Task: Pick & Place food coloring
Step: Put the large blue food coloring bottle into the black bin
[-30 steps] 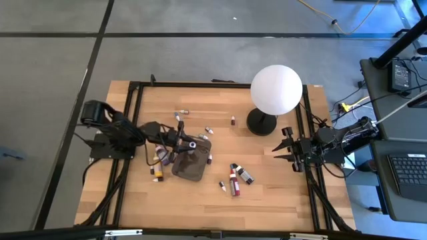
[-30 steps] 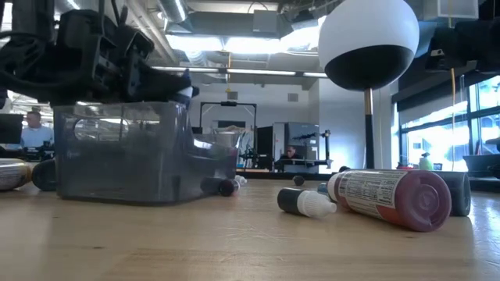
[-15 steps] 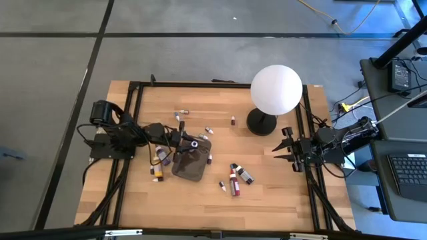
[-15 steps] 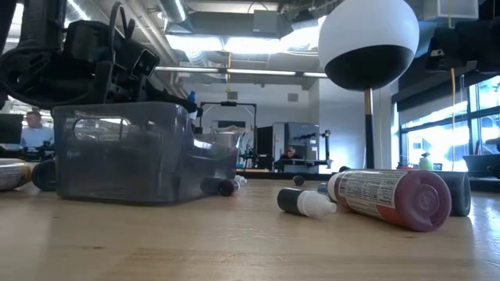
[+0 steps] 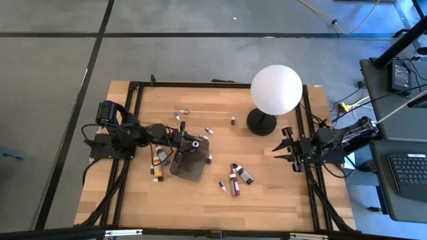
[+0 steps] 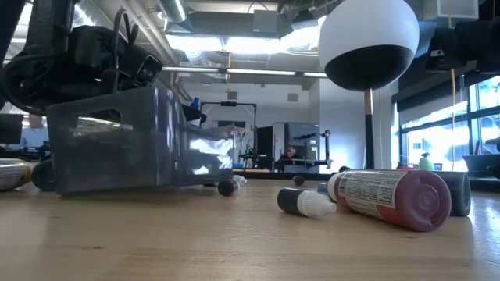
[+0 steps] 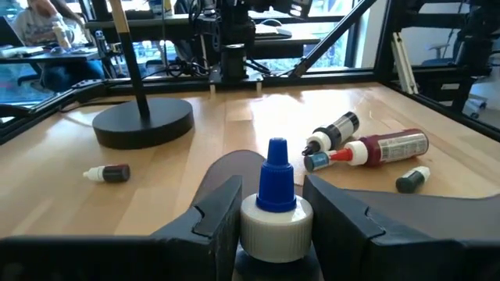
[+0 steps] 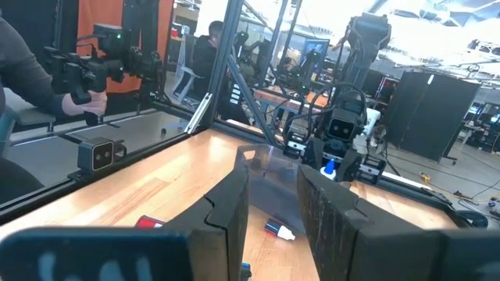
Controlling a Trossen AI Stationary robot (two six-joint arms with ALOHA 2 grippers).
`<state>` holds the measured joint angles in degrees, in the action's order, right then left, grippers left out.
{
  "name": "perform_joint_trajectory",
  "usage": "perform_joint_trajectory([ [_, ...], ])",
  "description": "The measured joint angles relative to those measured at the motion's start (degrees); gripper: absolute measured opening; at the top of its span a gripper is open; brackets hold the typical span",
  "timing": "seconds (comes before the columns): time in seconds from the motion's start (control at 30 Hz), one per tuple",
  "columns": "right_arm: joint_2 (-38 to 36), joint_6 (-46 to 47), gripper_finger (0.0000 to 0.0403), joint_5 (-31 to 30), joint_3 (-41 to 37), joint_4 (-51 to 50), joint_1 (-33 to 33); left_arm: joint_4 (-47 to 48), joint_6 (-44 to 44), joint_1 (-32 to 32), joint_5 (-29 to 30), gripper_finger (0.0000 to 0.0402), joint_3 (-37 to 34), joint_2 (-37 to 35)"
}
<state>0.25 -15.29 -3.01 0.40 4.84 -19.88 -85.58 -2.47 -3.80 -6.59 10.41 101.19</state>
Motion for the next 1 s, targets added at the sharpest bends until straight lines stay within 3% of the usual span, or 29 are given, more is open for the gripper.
perform_joint_trajectory([
  [0.2,0.01,-0.02,0.0114,0.00,0.00,0.00,0.00,-0.34,0.21,-0.05,0.34,0.0133,-0.02,0.00],
  [0.5,-0.01,-0.02,0.0114,0.00,0.00,0.00,-0.01,-0.09,1.12,-0.05,6.86,0.0137,-0.02,-0.02],
  [1.0,-0.01,-0.02,0.0114,0.00,0.00,0.01,0.00,-0.42,1.23,-0.05,7.11,0.0140,-0.04,-0.24],
])
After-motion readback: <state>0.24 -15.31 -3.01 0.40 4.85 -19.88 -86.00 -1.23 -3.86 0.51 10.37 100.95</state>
